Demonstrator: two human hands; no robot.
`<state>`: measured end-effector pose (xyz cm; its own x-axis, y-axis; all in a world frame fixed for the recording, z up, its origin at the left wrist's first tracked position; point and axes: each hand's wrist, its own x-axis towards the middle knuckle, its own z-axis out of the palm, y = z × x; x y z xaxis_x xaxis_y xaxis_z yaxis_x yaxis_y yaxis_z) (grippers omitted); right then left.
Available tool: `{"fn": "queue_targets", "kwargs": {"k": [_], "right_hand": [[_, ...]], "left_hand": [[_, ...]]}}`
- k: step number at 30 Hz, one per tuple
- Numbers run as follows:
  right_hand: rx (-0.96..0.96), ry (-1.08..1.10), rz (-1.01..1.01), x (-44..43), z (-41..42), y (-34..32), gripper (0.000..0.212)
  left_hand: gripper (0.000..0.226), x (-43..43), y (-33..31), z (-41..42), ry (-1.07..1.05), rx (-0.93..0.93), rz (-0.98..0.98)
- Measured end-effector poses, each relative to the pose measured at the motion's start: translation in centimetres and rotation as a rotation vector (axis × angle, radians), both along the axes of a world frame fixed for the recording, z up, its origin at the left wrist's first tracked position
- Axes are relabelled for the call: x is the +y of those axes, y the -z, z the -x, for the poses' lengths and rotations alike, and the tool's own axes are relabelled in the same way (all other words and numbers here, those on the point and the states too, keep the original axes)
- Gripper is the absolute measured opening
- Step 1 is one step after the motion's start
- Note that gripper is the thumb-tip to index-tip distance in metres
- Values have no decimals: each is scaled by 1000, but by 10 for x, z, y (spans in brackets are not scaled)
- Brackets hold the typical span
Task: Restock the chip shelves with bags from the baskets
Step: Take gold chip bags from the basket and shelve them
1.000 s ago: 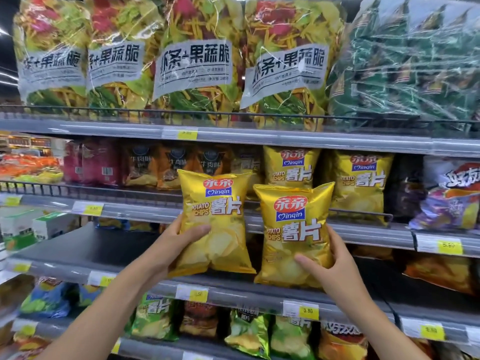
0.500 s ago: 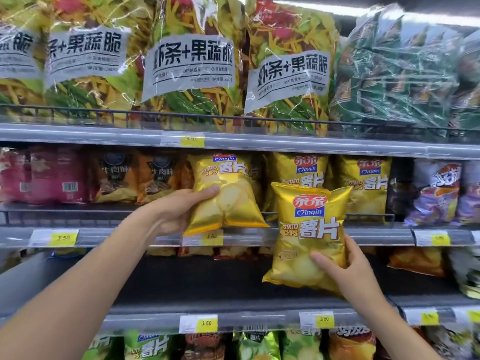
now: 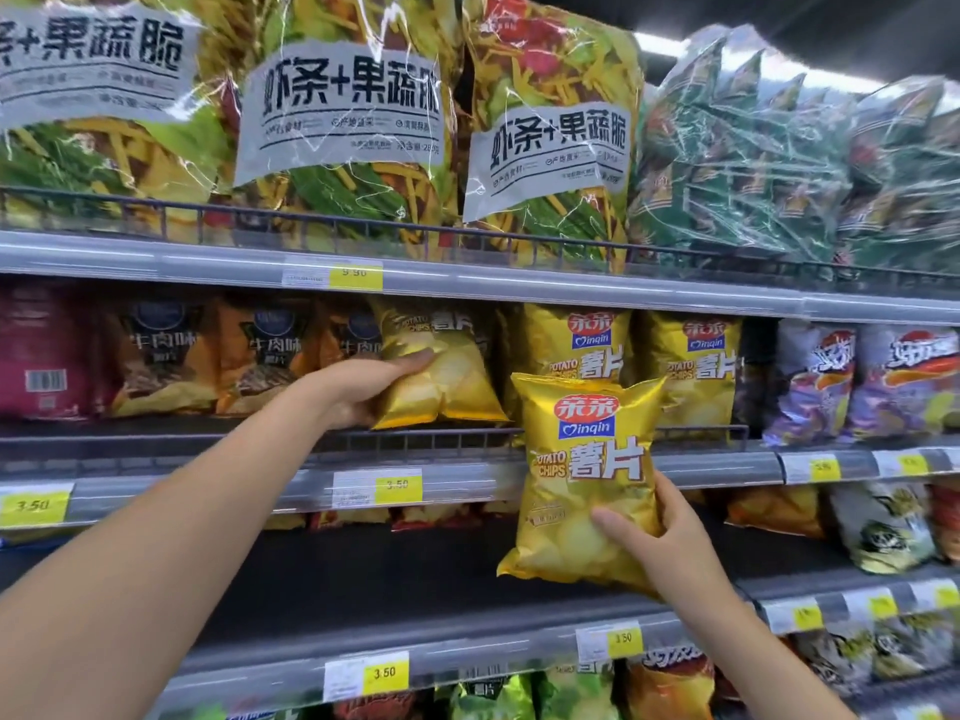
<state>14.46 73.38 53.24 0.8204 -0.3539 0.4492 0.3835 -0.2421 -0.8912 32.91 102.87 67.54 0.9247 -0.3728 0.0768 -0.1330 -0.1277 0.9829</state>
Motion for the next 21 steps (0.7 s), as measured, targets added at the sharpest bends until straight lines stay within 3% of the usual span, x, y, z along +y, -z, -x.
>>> {"fn": "queue_targets", "kwargs": {"k": [3, 4, 8, 13, 21], "right_hand": [[-1, 1, -7, 1, -1, 2, 63], [0, 0, -8, 1, -2, 2, 65], [10, 1, -4, -1, -4, 4, 73], [16, -3, -12, -3, -7, 5, 71], [17, -20, -24, -7, -8, 5, 75]], "left_hand": [[136, -4, 8, -28, -50, -49, -179], [139, -5, 9, -30, -62, -72, -248], [109, -9, 9, -31, -107, -148, -376], [116, -5, 6, -39, -84, -173, -381], [74, -32, 6, -47, -106, -228, -450]]}}
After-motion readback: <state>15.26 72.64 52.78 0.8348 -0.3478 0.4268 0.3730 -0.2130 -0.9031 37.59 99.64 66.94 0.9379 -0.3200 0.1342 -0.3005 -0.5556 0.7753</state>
